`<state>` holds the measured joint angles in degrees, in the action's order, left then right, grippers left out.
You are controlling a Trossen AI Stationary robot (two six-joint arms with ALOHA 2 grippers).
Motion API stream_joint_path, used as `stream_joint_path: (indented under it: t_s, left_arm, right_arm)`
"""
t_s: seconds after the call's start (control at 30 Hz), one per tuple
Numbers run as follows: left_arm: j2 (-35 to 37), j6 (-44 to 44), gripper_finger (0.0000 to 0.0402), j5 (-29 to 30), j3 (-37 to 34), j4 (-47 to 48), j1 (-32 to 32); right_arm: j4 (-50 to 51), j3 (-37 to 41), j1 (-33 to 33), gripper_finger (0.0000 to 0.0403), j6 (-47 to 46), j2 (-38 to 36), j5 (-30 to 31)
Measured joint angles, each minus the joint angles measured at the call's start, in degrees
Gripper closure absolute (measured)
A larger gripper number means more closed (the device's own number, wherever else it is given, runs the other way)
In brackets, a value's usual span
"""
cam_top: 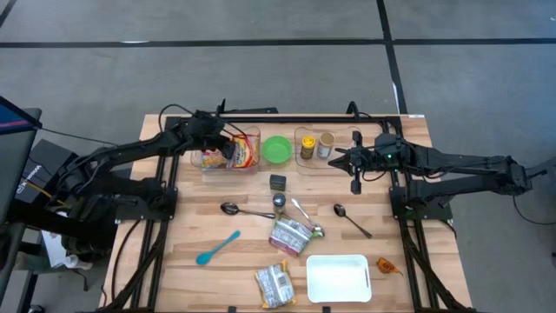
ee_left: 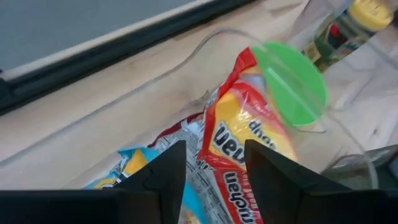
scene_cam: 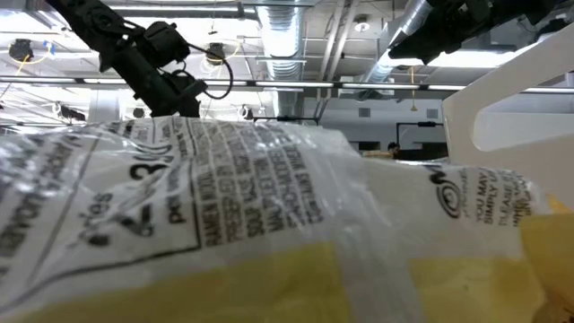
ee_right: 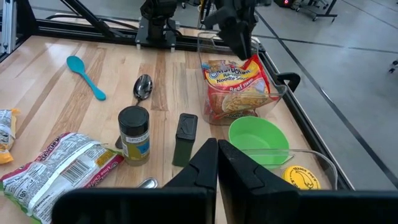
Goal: Pick & Place Food Item
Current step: Put the orange noodle pack in the left transparent bin
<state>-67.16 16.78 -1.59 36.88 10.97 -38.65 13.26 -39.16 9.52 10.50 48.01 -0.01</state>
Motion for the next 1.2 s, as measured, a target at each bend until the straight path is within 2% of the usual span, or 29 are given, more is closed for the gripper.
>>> stream_joint_path:
  t_s: [0.17,0.33,0.67,0.97,1.2]
  left_arm:
    - [4.50,0.17,0.0238,0.23,0.00,-0.10,-0.02]
    - [6.65,0.11,0.0262,1.28,0.00,-5.23,0.13]
    - [2.22,0.04,0.0393,1.36,-0.02,-7.86,3.47]
    - [-4.60,-7.47,0.0400,5.54,-0.02,-11.58,8.14]
    - [-8.90,-7.55,0.0401,11.71,-0.02,-12.05,8.72]
  right_arm:
    - [0.00,0.00,-0.02,0.0398,0.00,0.00,0.00]
    - [0.00,0.00,0.00,0.0398,0.00,0.00,0.00]
    - [-0.01,0.00,0.02,0.0398,0.02,0.00,0.00]
    - [-0.02,0.00,0.02,0.0398,0.03,0.00,0.00]
    - [-0.02,0.00,0.02,0.0398,0.04,0.00,0.00]
